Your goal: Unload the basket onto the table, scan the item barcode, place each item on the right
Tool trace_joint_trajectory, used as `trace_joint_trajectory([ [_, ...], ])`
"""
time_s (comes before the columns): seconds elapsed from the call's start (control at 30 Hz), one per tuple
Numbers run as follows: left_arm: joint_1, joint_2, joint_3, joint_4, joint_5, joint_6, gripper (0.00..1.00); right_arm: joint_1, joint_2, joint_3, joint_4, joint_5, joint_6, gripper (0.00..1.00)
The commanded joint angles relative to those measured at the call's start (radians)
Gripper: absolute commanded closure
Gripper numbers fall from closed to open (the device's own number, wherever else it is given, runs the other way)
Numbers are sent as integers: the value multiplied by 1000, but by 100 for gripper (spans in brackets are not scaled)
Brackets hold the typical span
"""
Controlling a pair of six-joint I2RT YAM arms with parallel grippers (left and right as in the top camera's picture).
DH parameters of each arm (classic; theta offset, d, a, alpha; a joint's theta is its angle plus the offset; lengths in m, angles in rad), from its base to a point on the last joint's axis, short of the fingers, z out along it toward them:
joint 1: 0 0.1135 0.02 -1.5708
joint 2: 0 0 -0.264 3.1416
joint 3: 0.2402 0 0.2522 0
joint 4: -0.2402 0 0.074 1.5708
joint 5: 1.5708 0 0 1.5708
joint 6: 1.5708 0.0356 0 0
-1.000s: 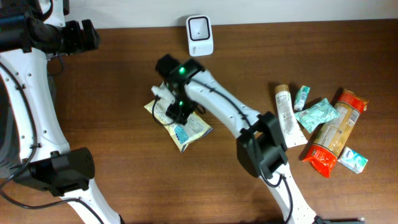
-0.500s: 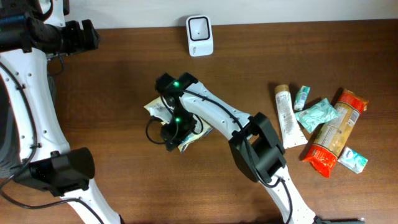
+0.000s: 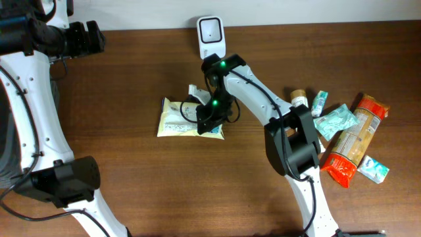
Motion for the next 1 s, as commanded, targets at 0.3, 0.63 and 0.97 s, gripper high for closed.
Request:
trace_joint_trajectory([
  [0.3,3,7,2,2,1,8,1,-237,-27,-15,43,24,140,1],
  [0.63,3,7,2,2,1,8,1,-88,-25,-338,526,-61,463,0],
  [0.97,3,7,2,2,0,8,1,-68,-25,-344,574,-68,451,96],
])
